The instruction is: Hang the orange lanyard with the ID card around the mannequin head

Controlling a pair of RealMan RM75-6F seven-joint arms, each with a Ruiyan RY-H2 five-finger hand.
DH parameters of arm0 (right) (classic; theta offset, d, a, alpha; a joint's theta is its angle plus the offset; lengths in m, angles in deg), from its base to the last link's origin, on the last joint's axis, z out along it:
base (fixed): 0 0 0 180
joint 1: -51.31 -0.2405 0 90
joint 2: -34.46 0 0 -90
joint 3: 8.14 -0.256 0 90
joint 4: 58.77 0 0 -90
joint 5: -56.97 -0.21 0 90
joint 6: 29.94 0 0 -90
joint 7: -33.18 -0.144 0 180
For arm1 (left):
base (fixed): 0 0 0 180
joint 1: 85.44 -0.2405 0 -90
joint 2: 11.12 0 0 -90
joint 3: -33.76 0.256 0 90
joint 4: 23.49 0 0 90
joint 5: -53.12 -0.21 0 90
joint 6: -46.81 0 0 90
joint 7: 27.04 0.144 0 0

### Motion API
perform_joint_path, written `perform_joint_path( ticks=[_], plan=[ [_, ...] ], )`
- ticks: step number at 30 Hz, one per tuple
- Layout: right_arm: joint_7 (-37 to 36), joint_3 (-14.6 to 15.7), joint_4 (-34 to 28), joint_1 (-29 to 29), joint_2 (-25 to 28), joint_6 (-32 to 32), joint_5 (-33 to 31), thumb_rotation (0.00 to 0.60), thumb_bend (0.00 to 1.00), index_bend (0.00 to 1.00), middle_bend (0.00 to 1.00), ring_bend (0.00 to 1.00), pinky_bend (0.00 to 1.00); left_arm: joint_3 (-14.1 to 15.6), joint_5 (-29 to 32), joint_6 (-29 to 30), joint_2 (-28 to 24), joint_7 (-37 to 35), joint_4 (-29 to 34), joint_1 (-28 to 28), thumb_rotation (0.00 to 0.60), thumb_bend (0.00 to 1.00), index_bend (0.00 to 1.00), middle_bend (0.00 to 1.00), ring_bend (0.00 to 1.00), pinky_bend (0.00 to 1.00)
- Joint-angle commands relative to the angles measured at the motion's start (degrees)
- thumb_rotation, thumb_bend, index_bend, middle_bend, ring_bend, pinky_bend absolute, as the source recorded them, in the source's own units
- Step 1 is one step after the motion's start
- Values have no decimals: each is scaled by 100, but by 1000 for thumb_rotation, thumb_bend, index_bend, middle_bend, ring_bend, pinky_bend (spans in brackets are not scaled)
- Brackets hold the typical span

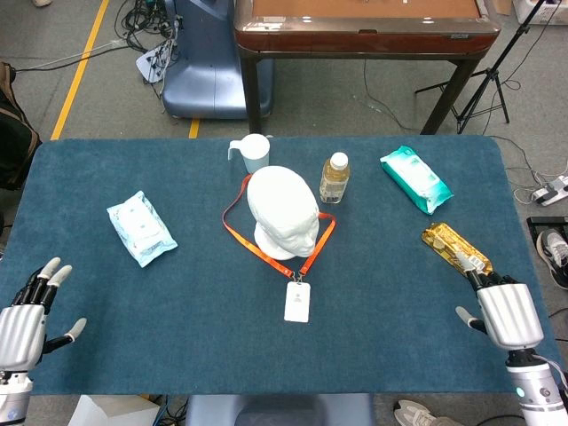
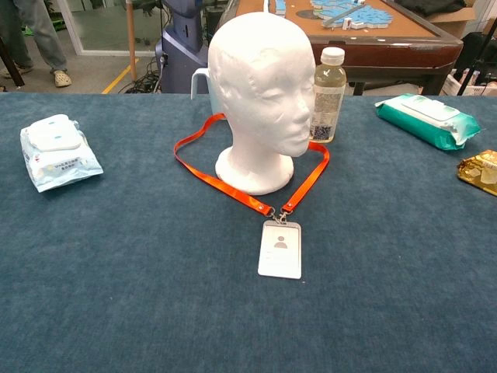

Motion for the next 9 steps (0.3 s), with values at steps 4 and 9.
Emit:
perform_joint_path(
  ticks=[4,9],
  plan=[
    [7,-101,-139,202,141,20,72,600,112,148,508,506,637,-16,-18,-52,38,76,14,14,600,195,133,62,77,195],
    [-26,-198,-212,283,210,-91,64,600,112,148,508,506,637,-29,2,-117,55,117,7,32,600,195,133,62,77,195]
  ],
)
